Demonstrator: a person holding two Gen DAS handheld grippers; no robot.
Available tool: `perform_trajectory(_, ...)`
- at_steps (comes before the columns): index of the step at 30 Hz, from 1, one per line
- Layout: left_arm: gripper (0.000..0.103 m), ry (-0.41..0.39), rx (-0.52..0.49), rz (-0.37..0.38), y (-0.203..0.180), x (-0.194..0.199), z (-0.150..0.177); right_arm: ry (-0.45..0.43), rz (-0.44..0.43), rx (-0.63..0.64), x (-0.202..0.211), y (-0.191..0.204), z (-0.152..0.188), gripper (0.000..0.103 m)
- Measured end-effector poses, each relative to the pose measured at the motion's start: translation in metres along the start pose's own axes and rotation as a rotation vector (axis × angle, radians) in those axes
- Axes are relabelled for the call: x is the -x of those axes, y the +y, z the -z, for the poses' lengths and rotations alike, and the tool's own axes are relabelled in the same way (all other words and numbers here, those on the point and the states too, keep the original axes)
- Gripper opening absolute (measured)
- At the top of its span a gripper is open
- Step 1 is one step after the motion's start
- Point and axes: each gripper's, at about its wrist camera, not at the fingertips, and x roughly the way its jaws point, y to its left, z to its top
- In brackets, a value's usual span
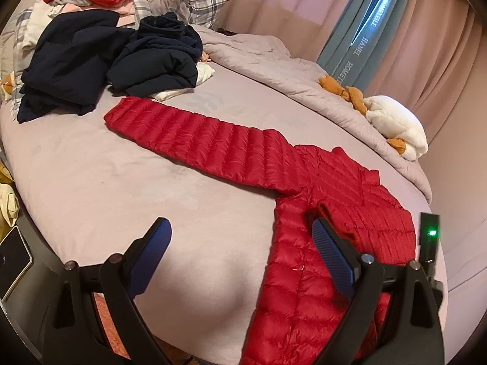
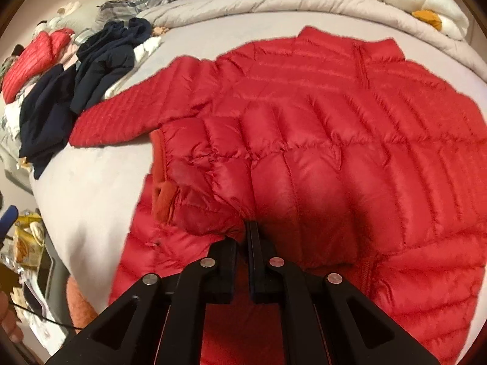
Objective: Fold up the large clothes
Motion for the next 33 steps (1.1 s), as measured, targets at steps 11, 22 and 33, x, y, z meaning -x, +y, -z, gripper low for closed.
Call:
perform_trajectory(11, 0.097, -0.012, 0.041, 0.02, 0.012, 0.012, 0.001, -0.267, -0.093, -0.014, 0.09, 0.027, -0.018, 0.076)
perform_trajectory(22, 0.101, -0.047, 0.053, 0.053, 0.002, 0.022, -0.019, -0.547, -0.185, 0.097, 0.177, 0.071, -0.036, 0.091)
perform_trajectory(33, 0.102, -0.019, 0.007, 0.156, -0.036, 0.001, -0.036, -0.685, -0.112, 0.015, 0.196, 0.049, -0.041, 0.094)
